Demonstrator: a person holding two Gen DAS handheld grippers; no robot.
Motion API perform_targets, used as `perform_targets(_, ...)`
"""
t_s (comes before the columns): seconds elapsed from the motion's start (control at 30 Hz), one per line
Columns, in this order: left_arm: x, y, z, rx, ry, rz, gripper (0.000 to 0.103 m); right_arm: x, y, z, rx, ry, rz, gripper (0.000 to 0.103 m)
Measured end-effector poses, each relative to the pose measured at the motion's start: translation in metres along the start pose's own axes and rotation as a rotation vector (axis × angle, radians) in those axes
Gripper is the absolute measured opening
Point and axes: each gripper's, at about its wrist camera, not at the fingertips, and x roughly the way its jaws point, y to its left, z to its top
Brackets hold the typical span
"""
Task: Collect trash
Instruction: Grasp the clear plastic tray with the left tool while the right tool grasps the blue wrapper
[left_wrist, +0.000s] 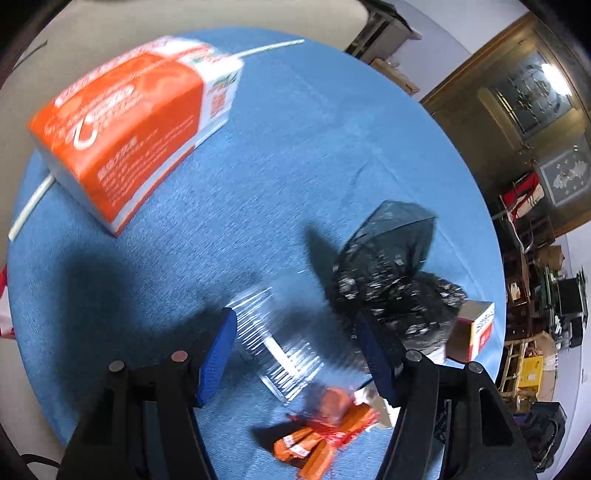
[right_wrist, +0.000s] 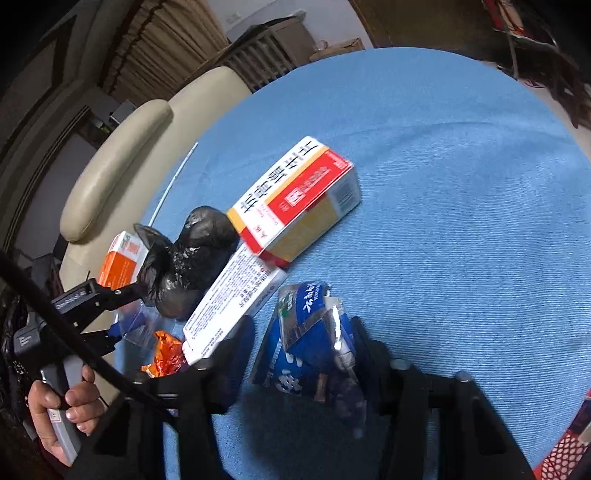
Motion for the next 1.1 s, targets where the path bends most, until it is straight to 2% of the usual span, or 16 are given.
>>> perform_targets(0.07, 0.0, 0.006, -0.002, -0.014, -0.008, -0.022, 0.066, 0.001, 0.001, -0.004, 0.001, -0.006, -0.007, 0.038)
perform_targets(0.1, -0.001, 0.006, -0.002, -0.01, -0.009, -0.018, 0.059, 0.001, 0.002, -0.005, 0.001, -0.009, -0.007, 0.035)
perform_targets(0.13, -0.002, 0.007, -0.003, -0.004, -0.01, -0.021, 0.055, 0.001, 0.002, -0.007, 0.004, -0.007, -0.001, 0.032)
perform_targets(0.2, -0.002, 0.01, -0.003, 0.003, 0.0, -0.013, 0.036, 0.0, 0.005, -0.013, 0.004, -0.01, 0.006, 0.031)
perform_targets(0.23, -0.001, 0.014, -0.003, 0.011, 0.014, 0.011, 0.036, -0.001, 0.006, -0.016, 0.0, -0.012, 0.009, 0.029)
perform_targets(0.47, -0.014, 0.033, -0.015, 0.057, 0.035, 0.029, 0.034, -0.008, 0.02, -0.03, -0.031, -0.012, 0.037, 0.029)
perform_targets(0.6, -0.028, 0.042, -0.027, 0.099, 0.023, 0.021, 0.02, -0.013, 0.028, -0.037, -0.061, -0.024, 0.053, 0.029)
perform_targets(0.77, -0.042, 0.039, -0.042, 0.161, 0.004, 0.02, 0.012, -0.02, 0.034, -0.046, -0.086, -0.045, 0.056, 0.029)
perform_targets(0.8, -0.044, 0.038, -0.047, 0.17, 0.003, 0.02, 0.007, -0.022, 0.033, -0.048, -0.089, -0.052, 0.053, 0.029)
perform_targets(1.1, -0.063, 0.016, -0.072, 0.248, -0.037, -0.032, 0.007, -0.045, 0.011, -0.052, -0.042, -0.091, 0.049, 0.029)
